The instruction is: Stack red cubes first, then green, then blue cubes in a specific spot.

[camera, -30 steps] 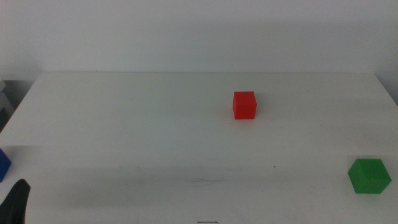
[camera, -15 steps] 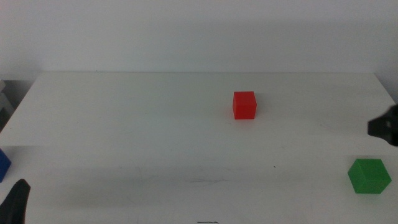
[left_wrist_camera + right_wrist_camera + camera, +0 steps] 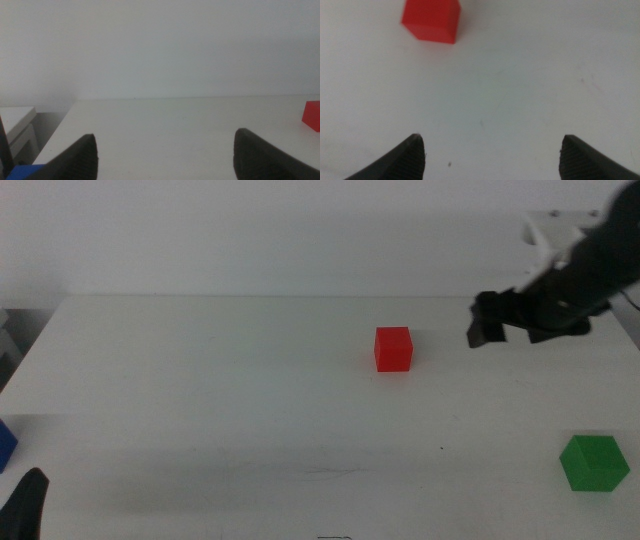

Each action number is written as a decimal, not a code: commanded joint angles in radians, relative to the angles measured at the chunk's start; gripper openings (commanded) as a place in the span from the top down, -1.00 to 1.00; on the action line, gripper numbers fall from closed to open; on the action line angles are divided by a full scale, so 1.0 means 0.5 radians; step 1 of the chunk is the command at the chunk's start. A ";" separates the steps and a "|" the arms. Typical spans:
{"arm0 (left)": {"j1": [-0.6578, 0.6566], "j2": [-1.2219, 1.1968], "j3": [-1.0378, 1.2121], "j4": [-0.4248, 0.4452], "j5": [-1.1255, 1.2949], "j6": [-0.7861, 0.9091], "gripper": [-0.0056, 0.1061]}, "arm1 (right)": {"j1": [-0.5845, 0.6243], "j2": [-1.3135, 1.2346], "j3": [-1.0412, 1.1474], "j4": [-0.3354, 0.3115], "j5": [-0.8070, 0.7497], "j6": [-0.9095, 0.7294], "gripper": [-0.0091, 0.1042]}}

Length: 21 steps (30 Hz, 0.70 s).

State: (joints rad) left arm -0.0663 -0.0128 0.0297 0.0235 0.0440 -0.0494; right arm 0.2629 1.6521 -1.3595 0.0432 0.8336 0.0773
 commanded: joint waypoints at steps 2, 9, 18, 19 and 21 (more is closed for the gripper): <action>-0.003 -0.041 -0.007 -0.021 -0.162 -0.010 -0.75 | 0.055 0.160 -0.349 -0.140 0.092 0.162 -0.44; -0.003 -0.041 -0.007 -0.021 -0.162 -0.010 -0.75 | 0.225 0.576 -0.868 -0.163 0.145 0.327 -0.44; -0.003 -0.041 -0.007 -0.021 -0.162 -0.010 -0.75 | 0.306 1.052 -1.401 -0.270 0.145 0.522 -0.44; -0.003 -0.041 -0.007 -0.021 -0.162 -0.010 -0.75 | 0.306 1.098 -1.443 -0.274 0.145 0.535 -0.44; -0.003 -0.041 -0.007 -0.021 -0.162 -0.010 -0.75 | 0.306 1.172 -1.516 -0.276 0.145 0.541 -0.44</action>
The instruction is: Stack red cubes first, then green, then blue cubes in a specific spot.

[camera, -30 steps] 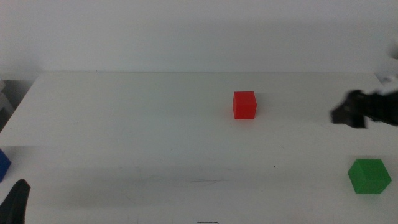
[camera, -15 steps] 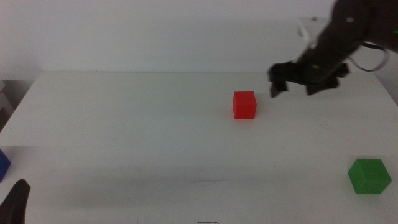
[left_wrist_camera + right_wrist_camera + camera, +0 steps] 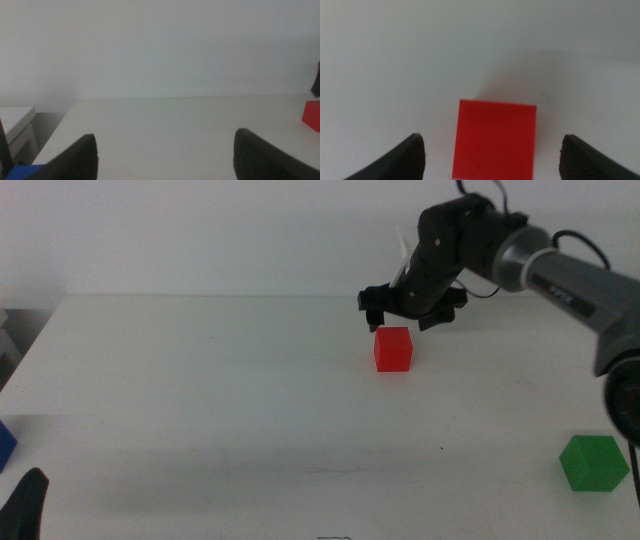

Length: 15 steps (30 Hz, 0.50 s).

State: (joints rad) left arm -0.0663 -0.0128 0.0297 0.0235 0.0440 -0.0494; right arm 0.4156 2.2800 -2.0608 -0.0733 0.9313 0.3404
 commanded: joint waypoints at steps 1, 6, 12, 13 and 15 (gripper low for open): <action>-0.003 -0.041 -0.007 -0.021 -0.162 -0.010 -0.75 | 0.001 -0.049 -0.140 -0.038 -0.052 0.022 -0.44; -0.003 -0.041 -0.007 -0.021 -0.162 -0.010 -0.75 | 0.001 0.078 -0.189 -0.044 -0.055 0.072 -0.43; -0.003 -0.041 -0.007 -0.021 -0.162 -0.010 -0.75 | 0.001 0.109 -0.189 -0.046 -0.038 0.094 0.22; -0.003 -0.041 -0.007 -0.021 -0.162 -0.010 -0.75 | 0.001 0.106 -0.189 -0.051 -0.014 0.091 0.48; -0.003 -0.041 -0.007 -0.021 -0.162 -0.010 -0.75 | 0.001 0.096 -0.189 -0.051 0.026 0.059 0.87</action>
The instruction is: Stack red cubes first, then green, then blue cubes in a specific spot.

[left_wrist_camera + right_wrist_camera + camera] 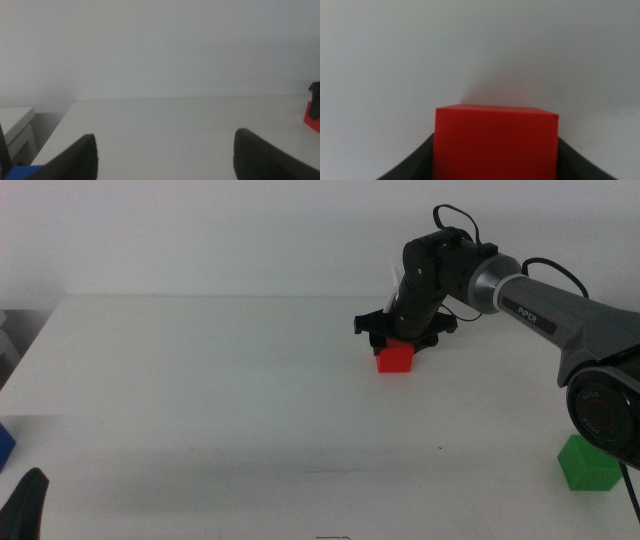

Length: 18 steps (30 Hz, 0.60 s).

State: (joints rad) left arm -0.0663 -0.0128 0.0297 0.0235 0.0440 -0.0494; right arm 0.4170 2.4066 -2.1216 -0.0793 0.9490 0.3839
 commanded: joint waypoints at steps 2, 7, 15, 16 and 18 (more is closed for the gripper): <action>-0.003 -0.041 -0.007 -0.021 -0.162 -0.010 -0.75 | 0.008 -0.192 -0.065 -0.026 0.026 -0.035 0.86; -0.003 -0.041 -0.007 -0.021 -0.162 -0.010 -0.75 | 0.153 -0.386 0.044 -0.198 0.119 -0.013 0.86; -0.003 -0.041 -0.007 -0.021 -0.162 -0.010 -0.75 | 0.399 -0.837 0.726 -0.340 -0.031 0.494 0.86; -0.003 -0.041 -0.007 -0.021 -0.162 -0.010 -0.75 | 0.436 -0.869 0.809 -0.361 -0.059 0.544 0.86; -0.003 -0.041 -0.007 -0.021 -0.162 -0.010 -0.75 | 0.534 -0.918 0.939 -0.459 -0.108 0.704 0.86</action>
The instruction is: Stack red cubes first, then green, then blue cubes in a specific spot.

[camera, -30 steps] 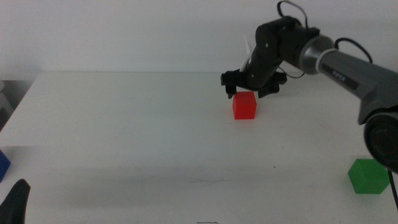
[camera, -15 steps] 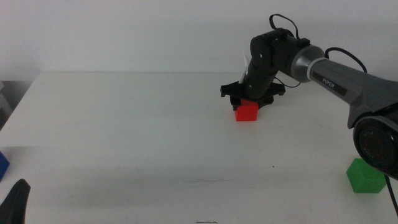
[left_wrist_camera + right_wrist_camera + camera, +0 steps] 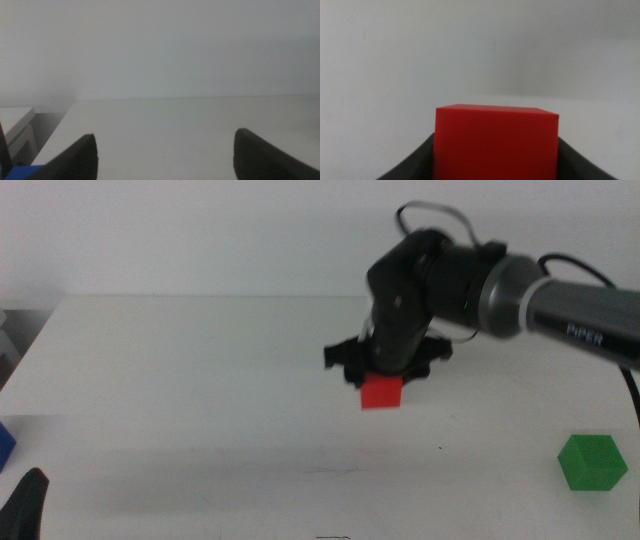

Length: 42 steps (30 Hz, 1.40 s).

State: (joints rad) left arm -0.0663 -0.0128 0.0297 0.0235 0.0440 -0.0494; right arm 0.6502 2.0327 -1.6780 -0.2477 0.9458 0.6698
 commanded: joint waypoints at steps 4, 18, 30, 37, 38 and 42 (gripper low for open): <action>-0.003 -0.041 -0.007 -0.021 -0.162 -0.010 -0.75 | 0.227 -0.176 0.147 -0.253 -0.133 0.442 0.86; -0.003 -0.041 -0.007 -0.021 -0.162 -0.010 -0.75 | 0.380 -0.022 0.155 -0.265 -0.233 0.742 0.86; -0.003 -0.041 -0.007 -0.021 -0.162 -0.010 -0.75 | 0.380 0.060 0.164 -0.248 -0.174 0.729 0.85; -0.003 -0.041 -0.007 -0.021 -0.162 -0.010 -0.75 | 0.380 0.062 0.164 -0.207 -0.167 0.683 -0.09; -0.003 -0.041 -0.007 -0.021 -0.162 -0.010 -0.75 | 0.380 0.062 0.164 -0.204 -0.167 0.671 -0.21; -0.003 -0.041 -0.007 -0.021 -0.162 -0.010 -0.75 | 0.380 0.062 0.164 -0.189 -0.147 0.653 -0.79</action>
State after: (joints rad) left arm -0.0663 -0.0128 0.0297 0.0235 0.0440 -0.0494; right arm 0.8412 2.1241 -1.5721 -0.3208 0.8680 1.0097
